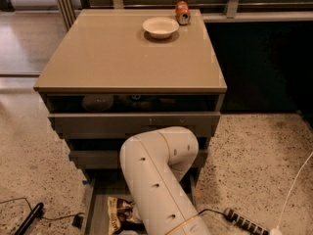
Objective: Pick brown chip bag from bottom drawer and place on counter
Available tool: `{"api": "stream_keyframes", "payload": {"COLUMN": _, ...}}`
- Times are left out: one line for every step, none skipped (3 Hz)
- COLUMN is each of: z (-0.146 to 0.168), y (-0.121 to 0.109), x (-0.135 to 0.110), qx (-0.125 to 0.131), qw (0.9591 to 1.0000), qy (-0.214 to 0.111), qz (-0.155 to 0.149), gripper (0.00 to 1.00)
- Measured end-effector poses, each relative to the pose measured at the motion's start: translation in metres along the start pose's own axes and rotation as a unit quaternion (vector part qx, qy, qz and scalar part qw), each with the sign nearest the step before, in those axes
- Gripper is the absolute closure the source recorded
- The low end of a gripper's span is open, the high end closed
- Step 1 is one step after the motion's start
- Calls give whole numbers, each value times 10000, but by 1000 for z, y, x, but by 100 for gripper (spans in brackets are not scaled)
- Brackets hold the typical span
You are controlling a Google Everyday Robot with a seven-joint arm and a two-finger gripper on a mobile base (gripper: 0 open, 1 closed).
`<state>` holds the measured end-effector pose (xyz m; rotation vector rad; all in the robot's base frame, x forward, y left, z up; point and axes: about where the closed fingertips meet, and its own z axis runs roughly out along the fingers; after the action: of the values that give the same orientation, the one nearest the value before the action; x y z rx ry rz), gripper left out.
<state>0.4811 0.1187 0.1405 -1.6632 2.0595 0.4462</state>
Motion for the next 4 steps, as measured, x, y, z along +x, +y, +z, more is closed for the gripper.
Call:
{"api": "stream_keyframes", "payload": {"z": -48, "y": -28, "x": 8, "qx": 462, "qw": 9989, "qy": 27, "qz": 105, "gripper": 100}}
{"api": "stream_keyframes", "payload": {"z": -86, "y": -41, "x": 14, "qx": 784, "qw": 9967, "qy": 92, "qz": 203, "gripper": 100}}
{"api": "stream_keyframes", "payload": {"z": -135, "y": -53, "x": 20, "qx": 1244, "qw": 9916, "qy": 109, "qz": 330, "gripper": 100}}
{"api": "stream_keyframes", "payload": {"z": -135, "y": -53, "x": 20, "qx": 1244, "qw": 9916, "qy": 109, "qz": 332, "gripper": 100}}
